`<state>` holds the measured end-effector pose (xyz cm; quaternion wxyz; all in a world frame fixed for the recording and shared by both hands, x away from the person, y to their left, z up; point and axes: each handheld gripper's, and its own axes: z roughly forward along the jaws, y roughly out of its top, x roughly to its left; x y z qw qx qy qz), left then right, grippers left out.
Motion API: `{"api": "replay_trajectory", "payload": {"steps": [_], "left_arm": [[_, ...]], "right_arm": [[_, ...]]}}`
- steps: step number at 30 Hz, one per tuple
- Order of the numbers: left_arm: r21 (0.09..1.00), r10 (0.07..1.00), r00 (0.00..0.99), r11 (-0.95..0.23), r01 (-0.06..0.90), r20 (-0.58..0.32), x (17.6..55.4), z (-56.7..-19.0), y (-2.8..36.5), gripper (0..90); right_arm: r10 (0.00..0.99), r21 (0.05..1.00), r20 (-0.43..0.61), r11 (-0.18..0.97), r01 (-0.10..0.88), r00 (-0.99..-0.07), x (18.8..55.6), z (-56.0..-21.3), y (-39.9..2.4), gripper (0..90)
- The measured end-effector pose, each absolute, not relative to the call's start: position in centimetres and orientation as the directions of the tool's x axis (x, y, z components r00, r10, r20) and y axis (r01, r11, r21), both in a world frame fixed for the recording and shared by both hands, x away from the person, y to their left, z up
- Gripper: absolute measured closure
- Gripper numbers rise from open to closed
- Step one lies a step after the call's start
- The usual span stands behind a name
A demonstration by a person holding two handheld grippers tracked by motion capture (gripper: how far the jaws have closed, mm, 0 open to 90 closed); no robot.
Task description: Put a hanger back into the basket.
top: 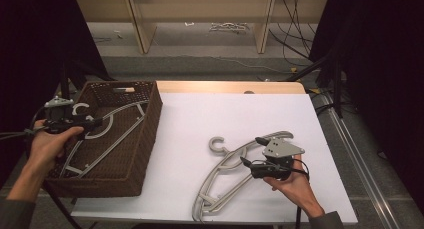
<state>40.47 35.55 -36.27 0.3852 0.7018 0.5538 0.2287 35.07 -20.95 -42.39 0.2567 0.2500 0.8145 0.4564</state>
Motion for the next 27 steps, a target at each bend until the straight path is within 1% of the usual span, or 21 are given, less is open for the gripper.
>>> {"api": "replay_trajectory", "payload": {"steps": [1,2,3,4,6,12,17,19,22,24,27], "left_arm": [[0.806,0.944,0.302,-0.073,0.587,-0.134,40.0,-36.1,35.0,33.2],[0.806,0.944,0.302,-0.073,0.587,-0.134,40.0,-36.1,35.0,33.1],[0.823,0.932,0.317,-0.036,0.566,-0.177,39.3,-36.0,33.9,33.1],[0.830,0.923,0.329,-0.021,0.557,-0.198,38.9,-35.9,33.2,32.5],[0.846,0.906,0.366,-0.015,0.533,-0.214,38.0,-35.7,31.7,30.8],[0.888,0.842,0.502,-0.062,0.456,-0.199,35.5,-36.1,26.9,28.4],[0.904,0.774,0.601,-0.090,0.417,-0.200,33.8,-37.3,23.3,26.0],[0.911,0.757,0.621,-0.086,0.403,-0.203,33.2,-37.8,22.1,23.5],[0.932,0.746,0.640,-0.074,0.356,-0.185,32.2,-38.9,20.5,20.6],[0.931,0.723,0.664,-0.079,0.357,-0.193,31.6,-39.7,19.4,19.4],[0.941,0.705,0.696,-0.130,0.313,-0.134,31.1,-40.6,18.2,18.2]], "right_arm": [[0.644,0.875,-0.183,0.452,0.175,-0.743,35.1,-42.4,-21.0,22.7],[0.644,0.875,-0.183,0.452,0.175,-0.743,35.1,-42.4,-21.0,22.7],[0.647,0.876,-0.182,0.448,0.177,-0.740,35.1,-42.4,-21.1,22.7],[0.654,0.883,-0.179,0.436,0.173,-0.735,35.1,-42.4,-21.1,22.7],[0.663,0.893,-0.164,0.414,0.175,-0.731,35.1,-42.3,-21.2,22.7],[0.676,0.902,-0.155,0.394,0.176,-0.720,35.0,-42.2,-21.3,22.5],[0.679,0.902,-0.149,0.391,0.183,-0.719,35.0,-42.3,-21.3,22.2],[0.676,0.900,-0.141,0.392,0.190,-0.724,34.9,-42.3,-21.2,22.1],[0.679,0.906,-0.142,0.383,0.182,-0.720,35.0,-42.4,-21.1,22.0],[0.674,0.903,-0.140,0.387,0.185,-0.725,34.9,-42.5,-21.0,22.1],[0.671,0.901,-0.145,0.393,0.183,-0.727,35.0,-42.6,-20.9,22.0]]}}
